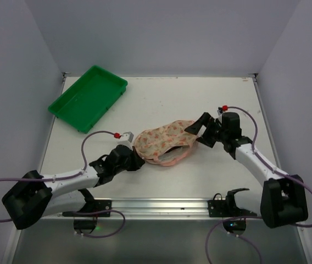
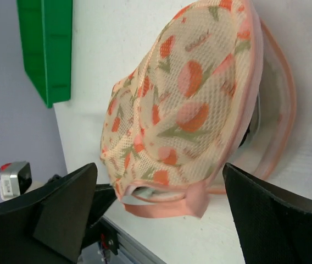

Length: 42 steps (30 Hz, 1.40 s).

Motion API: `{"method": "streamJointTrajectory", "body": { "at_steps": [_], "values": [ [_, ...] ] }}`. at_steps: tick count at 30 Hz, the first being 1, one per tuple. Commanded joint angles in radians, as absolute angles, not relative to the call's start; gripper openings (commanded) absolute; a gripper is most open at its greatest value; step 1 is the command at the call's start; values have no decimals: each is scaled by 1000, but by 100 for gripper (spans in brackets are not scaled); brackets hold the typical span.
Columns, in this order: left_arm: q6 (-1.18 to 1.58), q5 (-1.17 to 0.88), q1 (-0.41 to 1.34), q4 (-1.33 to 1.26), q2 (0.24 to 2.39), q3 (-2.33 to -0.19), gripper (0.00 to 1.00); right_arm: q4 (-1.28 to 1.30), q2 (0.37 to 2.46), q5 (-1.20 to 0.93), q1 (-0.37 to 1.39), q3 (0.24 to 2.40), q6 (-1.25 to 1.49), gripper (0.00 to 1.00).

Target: Unzip the laundry bag and remove the bra

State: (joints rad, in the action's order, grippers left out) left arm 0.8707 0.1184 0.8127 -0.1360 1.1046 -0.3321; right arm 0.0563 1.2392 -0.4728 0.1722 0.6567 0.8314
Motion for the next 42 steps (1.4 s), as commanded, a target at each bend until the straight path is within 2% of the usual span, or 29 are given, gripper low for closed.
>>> {"method": "streamJointTrajectory", "body": {
  "at_steps": [1,5,11,16,22,23,26,27,30,34,38,42],
  "values": [
    [874,32,853,-282,1178,-396,0,106,1080,-269,222,577,915,99],
    [890,29,929,-327,1298,-480,0,90,852,-213,284,398,1082,99],
    [933,5,1000,-403,1469,-600,0,34,724,-163,403,261,1238,99],
    [937,-28,1034,-403,1577,-704,0,-93,860,-190,461,262,1264,99],
    [937,-23,1048,-388,1594,-723,0,-225,1067,-187,525,319,1278,96],
    [937,-20,1048,-385,1591,-719,0,-239,1089,-190,525,322,1282,93],
    [934,-11,1046,-376,1577,-709,0,-285,1146,-190,526,325,1282,66],
    [933,-6,1048,-373,1569,-700,0,-278,1153,-195,526,330,1276,41],
    [911,43,1046,-338,1540,-674,0,-162,1164,-210,523,383,1206,0],
    [870,125,1026,-211,1454,-612,0,-31,1132,-306,439,462,1037,0],
    [848,146,936,-143,1338,-477,0,12,1137,-611,292,550,812,0],
    [845,140,853,-103,1209,-339,0,251,1227,-695,255,725,602,0]
  ]
}}
